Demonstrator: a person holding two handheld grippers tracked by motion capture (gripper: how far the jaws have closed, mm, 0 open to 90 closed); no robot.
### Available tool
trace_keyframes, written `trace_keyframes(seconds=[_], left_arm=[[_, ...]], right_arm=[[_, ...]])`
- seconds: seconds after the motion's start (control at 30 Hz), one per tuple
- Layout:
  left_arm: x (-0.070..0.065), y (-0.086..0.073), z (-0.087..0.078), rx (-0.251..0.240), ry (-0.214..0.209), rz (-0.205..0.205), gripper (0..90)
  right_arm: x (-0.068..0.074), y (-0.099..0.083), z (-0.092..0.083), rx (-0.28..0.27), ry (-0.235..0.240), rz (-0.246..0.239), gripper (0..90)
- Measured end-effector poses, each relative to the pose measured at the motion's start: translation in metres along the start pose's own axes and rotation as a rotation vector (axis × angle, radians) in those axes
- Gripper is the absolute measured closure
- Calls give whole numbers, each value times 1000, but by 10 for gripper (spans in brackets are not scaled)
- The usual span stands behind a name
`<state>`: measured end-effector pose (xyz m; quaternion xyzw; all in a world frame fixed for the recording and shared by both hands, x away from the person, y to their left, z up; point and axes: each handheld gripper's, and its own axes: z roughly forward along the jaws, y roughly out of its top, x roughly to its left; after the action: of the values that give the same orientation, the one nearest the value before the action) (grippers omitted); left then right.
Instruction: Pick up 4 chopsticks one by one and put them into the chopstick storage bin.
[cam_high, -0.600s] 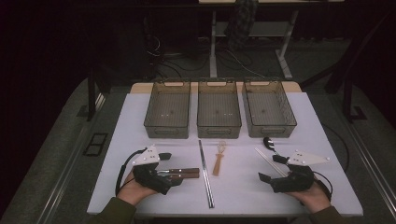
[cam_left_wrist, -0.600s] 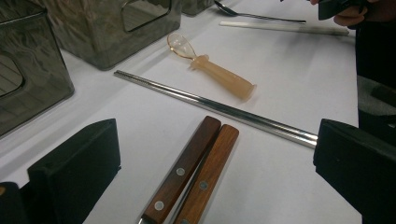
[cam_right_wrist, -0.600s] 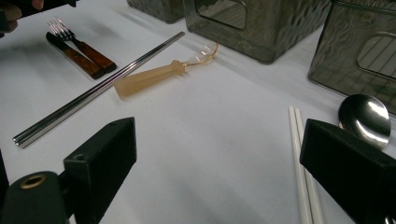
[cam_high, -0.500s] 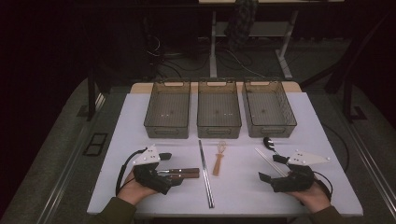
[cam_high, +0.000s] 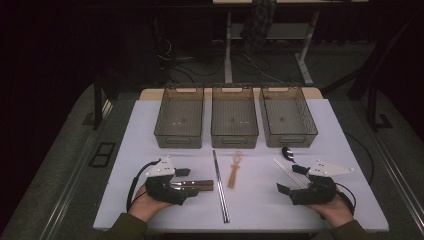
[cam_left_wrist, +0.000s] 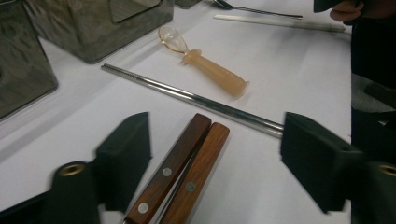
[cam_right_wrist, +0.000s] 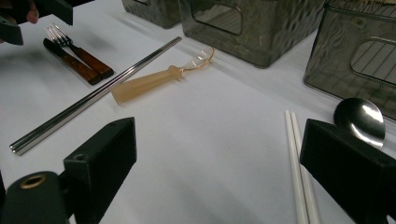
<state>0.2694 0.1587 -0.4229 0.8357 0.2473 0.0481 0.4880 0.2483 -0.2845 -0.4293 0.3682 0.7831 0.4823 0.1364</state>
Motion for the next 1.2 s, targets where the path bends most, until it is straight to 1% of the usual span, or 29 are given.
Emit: trace_keyframes(seconds=[0.03, 0.07, 0.1, 0.13, 0.17, 0.33, 0.37, 0.4, 0.43, 0.47, 0.5, 0.53, 0.6, 0.83, 0.87, 0.9, 1.03, 1.07, 1.1, 1.17, 1.2], left_arm=[[0, 0, 0, 0, 0, 0, 294], [0, 1, 1, -2, -3, -4, 294], [-1, 2, 2, 1, -11, -6, 379], [-1, 3, 2, 6, -14, 1, 443], [-1, 3, 2, 6, -14, 1, 498], [-3, 7, 6, 19, -46, 0, 739], [-4, 7, 7, 19, -58, -3, 739], [-4, 8, 9, 21, -69, -2, 816], [-5, 9, 11, 23, -79, -1, 837], [-7, 10, 15, 40, -101, 8, 862], [-7, 10, 15, 40, -101, 8, 885], [-9, 11, 19, 58, -115, 19, 885], [-11, 11, 21, 63, -120, 20, 886], [-19, 16, 34, 82, -147, 44, 887], [-20, 17, 39, 90, -153, 49, 887], [-20, 17, 39, 90, -153, 49, 887], [-24, 18, 51, 123, -170, 64, 887], [-27, 19, 58, 139, -179, 75, 887], [-27, 19, 58, 139, -179, 75, 887], [-30, 20, 64, 152, -188, 84, 887], [-34, 21, 71, 165, -199, 93, 887]], right_arm=[[0, 0, 1, 3, 0, -1, 105], [0, 0, 1, 3, 0, -1, 105], [0, 0, 2, 9, 0, -5, 105], [-1, 0, 2, 9, 0, -3, 105], [-1, 0, 2, 10, -1, -3, 105], [-1, -1, 1, 10, -3, -5, 105], [-1, -1, 1, 10, -3, -5, 105], [0, -1, 1, 12, -2, -8, 105], [0, -1, 1, 12, -2, -8, 105], [0, -1, 1, 12, -2, -9, 105], [0, -1, 2, 12, -2, -11, 105], [0, 0, 2, 14, -2, -10, 105], [0, -1, 2, 13, -3, -14, 105], [0, -1, 2, 16, -7, -12, 105], [0, -1, 2, 16, -9, -14, 105], [0, -1, 2, 17, -11, -16, 105], [0, -1, 4, 22, -11, -17, 105], [1, -1, 4, 23, -10, -17, 105], [1, -1, 5, 23, -11, -17, 105], [1, -1, 5, 23, -12, -18, 105], [1, -1, 4, 22, -11, -20, 105]])
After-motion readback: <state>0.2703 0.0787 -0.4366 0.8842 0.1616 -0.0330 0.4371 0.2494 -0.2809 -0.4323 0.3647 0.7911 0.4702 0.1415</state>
